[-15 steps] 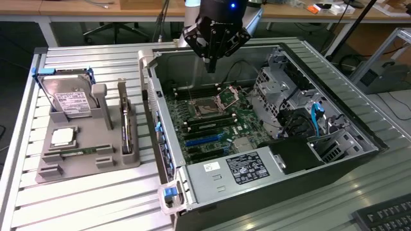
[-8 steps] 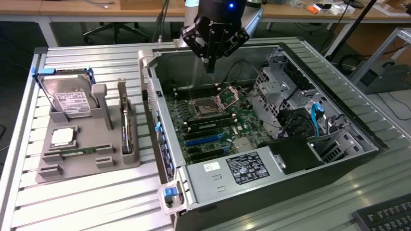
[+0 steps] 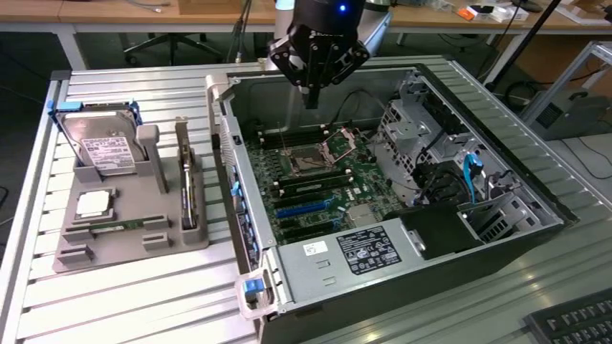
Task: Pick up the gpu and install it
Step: 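Reach for the gpu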
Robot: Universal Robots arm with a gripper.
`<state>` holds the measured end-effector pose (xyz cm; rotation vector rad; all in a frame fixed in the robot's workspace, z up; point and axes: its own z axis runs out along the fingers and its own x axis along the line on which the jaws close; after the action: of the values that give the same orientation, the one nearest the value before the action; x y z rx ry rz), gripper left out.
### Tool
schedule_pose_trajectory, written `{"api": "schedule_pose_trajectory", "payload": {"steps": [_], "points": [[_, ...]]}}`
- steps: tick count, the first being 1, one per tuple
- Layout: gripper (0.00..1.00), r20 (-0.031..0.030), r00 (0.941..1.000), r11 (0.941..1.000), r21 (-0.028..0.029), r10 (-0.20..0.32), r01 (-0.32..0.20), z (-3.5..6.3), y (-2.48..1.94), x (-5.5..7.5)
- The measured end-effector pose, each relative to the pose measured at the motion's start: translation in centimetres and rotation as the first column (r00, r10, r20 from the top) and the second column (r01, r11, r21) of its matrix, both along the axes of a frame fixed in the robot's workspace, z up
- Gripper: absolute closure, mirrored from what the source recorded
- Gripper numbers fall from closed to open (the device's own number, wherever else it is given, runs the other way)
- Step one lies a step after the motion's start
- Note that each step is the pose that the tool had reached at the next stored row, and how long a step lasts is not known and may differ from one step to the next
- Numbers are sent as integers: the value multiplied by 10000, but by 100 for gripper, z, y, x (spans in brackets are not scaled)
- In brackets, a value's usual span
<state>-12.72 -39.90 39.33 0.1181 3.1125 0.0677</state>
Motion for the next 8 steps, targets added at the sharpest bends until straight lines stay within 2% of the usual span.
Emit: {"api": "schedule_pose_trajectory", "payload": {"steps": [8], "points": [[89, 0, 10000, 10000, -1, 1, -1, 0, 0, -24]]}}
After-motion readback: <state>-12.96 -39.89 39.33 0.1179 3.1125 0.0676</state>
